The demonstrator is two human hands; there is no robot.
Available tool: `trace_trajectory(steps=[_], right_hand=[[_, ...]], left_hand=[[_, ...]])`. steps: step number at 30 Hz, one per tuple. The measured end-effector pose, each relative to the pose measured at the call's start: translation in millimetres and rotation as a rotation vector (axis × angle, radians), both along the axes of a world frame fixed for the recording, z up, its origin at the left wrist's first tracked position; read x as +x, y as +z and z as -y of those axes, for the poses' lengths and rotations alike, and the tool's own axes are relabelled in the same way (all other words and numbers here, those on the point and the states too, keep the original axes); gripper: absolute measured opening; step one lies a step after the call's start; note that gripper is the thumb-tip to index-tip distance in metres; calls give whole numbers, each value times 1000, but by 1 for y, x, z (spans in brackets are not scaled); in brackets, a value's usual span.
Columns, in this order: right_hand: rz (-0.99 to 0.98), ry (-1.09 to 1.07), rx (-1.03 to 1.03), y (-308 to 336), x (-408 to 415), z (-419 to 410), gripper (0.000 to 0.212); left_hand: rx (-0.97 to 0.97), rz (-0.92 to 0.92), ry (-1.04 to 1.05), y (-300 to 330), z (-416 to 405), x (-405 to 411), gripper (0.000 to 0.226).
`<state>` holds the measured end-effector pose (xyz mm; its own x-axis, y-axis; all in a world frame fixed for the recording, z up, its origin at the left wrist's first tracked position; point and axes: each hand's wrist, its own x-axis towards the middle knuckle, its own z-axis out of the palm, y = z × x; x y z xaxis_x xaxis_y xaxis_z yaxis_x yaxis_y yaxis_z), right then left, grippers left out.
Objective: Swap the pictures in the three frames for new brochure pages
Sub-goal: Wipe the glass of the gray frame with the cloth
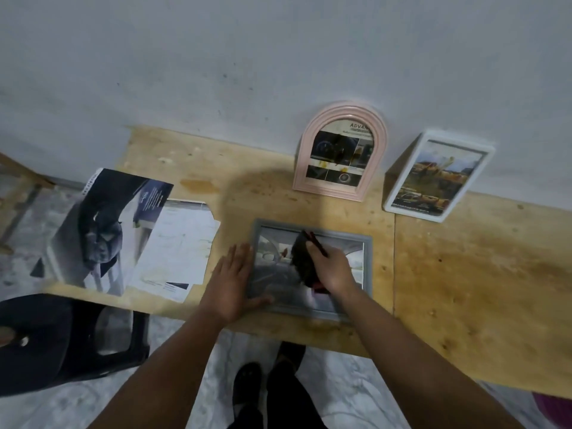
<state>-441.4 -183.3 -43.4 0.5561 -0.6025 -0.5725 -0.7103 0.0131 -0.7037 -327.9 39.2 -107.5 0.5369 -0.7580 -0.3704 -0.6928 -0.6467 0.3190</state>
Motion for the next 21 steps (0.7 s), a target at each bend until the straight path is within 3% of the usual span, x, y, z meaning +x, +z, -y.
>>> trace_trajectory(steps=[3, 6, 8, 14, 21], right_hand=[[-4, 246, -281, -14, 34, 9, 38], [-135, 538, -552, -43, 48, 1, 35], [-163, 571, -635, -56, 49, -5, 33], [-104, 572, -709, -61, 56, 2, 29], [-147, 638, -555, -44, 43, -23, 23]], left_hand=[[39, 74, -136, -15, -3, 10, 135], [-13, 102, -165, -25, -10, 10, 142], [-55, 113, -174, -31, -11, 8, 144], [-113, 145, -157, -38, -13, 7, 145], [-135, 167, -147, -39, -14, 6, 146]])
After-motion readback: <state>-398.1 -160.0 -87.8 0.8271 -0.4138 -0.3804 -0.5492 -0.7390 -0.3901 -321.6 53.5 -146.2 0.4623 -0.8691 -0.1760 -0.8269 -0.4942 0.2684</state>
